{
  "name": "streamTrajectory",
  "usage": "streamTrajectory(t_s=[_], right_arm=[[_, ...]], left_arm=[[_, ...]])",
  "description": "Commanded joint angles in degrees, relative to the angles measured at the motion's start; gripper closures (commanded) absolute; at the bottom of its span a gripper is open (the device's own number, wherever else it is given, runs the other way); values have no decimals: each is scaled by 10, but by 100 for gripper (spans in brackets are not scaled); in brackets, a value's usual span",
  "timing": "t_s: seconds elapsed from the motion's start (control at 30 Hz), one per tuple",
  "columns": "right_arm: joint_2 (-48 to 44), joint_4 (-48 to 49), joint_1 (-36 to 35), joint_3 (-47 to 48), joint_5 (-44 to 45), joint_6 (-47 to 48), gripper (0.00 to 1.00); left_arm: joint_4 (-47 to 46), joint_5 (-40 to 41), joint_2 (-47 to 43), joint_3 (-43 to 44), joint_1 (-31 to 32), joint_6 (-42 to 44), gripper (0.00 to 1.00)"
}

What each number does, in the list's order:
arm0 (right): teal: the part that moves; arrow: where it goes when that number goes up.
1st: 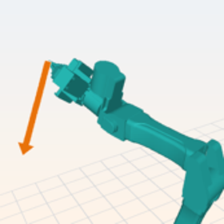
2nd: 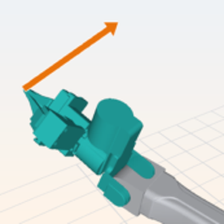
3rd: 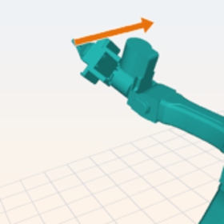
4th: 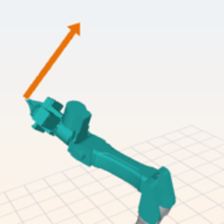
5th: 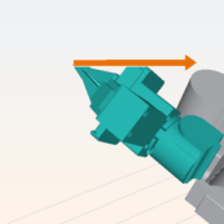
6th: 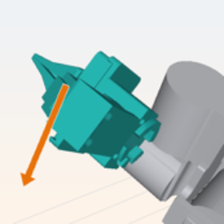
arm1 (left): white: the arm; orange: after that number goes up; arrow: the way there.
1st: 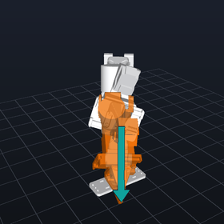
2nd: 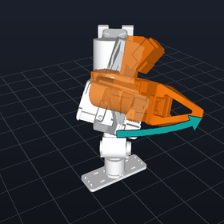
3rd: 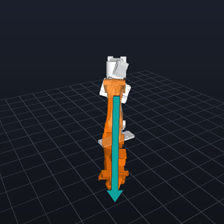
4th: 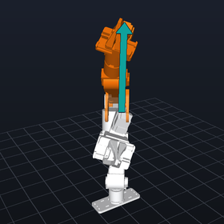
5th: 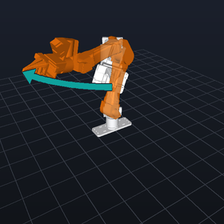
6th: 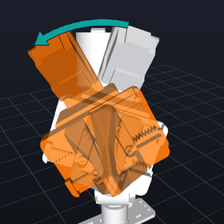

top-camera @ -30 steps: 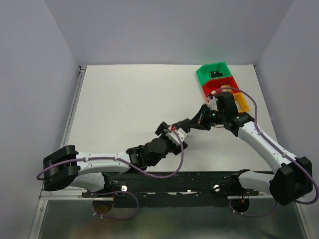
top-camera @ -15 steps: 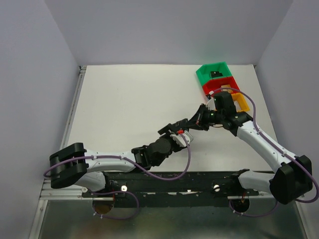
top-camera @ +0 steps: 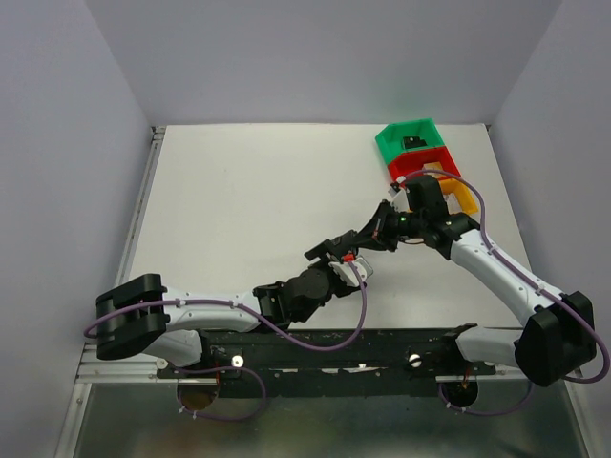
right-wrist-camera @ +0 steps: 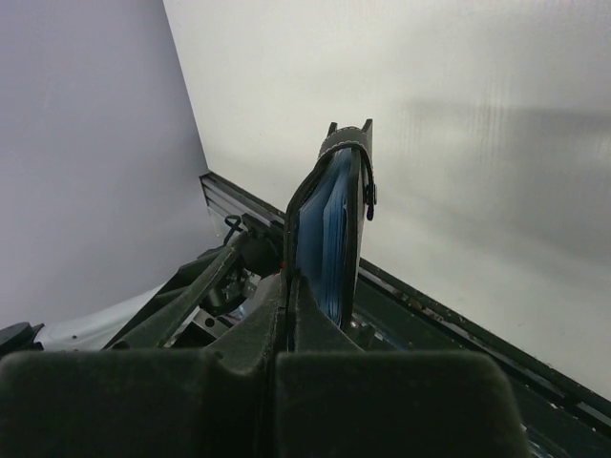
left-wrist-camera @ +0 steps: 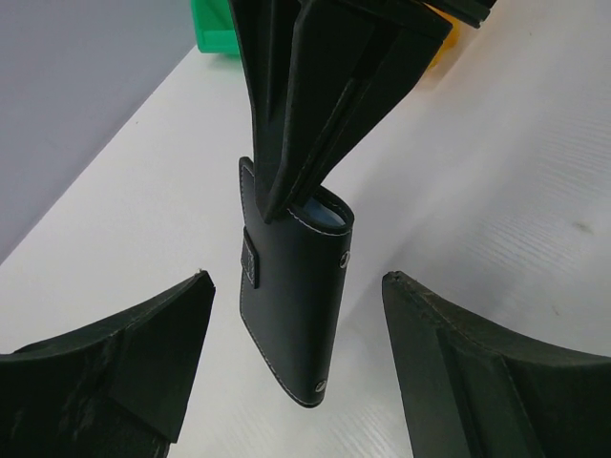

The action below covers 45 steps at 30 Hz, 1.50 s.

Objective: Take the credit cards out of the card holder
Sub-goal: Pick up the card holder from the center of the board.

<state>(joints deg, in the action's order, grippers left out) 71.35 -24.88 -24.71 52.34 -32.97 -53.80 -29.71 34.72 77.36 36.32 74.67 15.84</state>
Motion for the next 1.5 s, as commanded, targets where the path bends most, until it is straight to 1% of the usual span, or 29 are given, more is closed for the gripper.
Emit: streamTrajectory(t_s=[0.0, 0.13, 0.33, 0.5, 0.53, 0.57, 0.73, 0.9, 0.93, 1.0, 1.03, 1.07, 1.1, 1.17, 1.23, 1.3, 1.33, 1.47], right_arm=[[-2, 29, -9, 2, -25, -24, 99], [-7, 30, -17, 7, -23, -32, 100], [-13, 31, -18, 7, -23, -38, 100], [-15, 31, -21, 7, -24, -37, 100], [-15, 33, -20, 7, -24, -36, 100], [-15, 32, -20, 7, -24, -36, 100], [-10, 40, -23, 7, -30, -35, 100], [-10, 41, -27, 8, -32, -32, 100], [-10, 41, -27, 8, -32, -32, 100], [-10, 41, -27, 8, -36, -31, 99], [-13, 43, -29, 8, -39, -30, 94], [-17, 48, -27, 8, -42, -29, 86], [-19, 50, -26, 9, -44, -28, 74], [-29, 48, -26, 12, -43, -25, 55], [-37, 38, -27, 20, -32, -18, 42], [-37, 15, -27, 38, -20, -3, 36], [-37, 4, -28, 49, -15, 4, 35], [-31, -42, -26, 95, 18, 42, 33]], left_arm=[[-14, 10, 1, 3, 4, -12, 12], [-11, 46, 31, 17, 5, -12, 14], [-10, 61, 42, 24, 5, -10, 21], [-3, 60, 42, 22, 4, -10, 33], [0, 58, 40, 22, 4, -11, 38], [4, 58, 39, 22, 4, -10, 39], [3, 59, 38, 17, 5, -12, 40], [4, 57, 37, 16, 4, -11, 56], [5, 56, 36, 16, 4, -10, 57], [8, 53, 31, 14, 5, -11, 63], [9, 54, 29, 13, 4, -10, 66], [10, 56, 27, 13, 4, -8, 70], [11, 58, 23, 11, 4, -6, 73], [12, 60, 12, 8, 4, -8, 76], [18, 60, -7, 0, 5, -16, 78], [33, 44, -32, -7, 4, -30, 78], [36, 34, -47, -11, 4, -34, 79], [79, 28, -88, -8, 3, -69, 91]])
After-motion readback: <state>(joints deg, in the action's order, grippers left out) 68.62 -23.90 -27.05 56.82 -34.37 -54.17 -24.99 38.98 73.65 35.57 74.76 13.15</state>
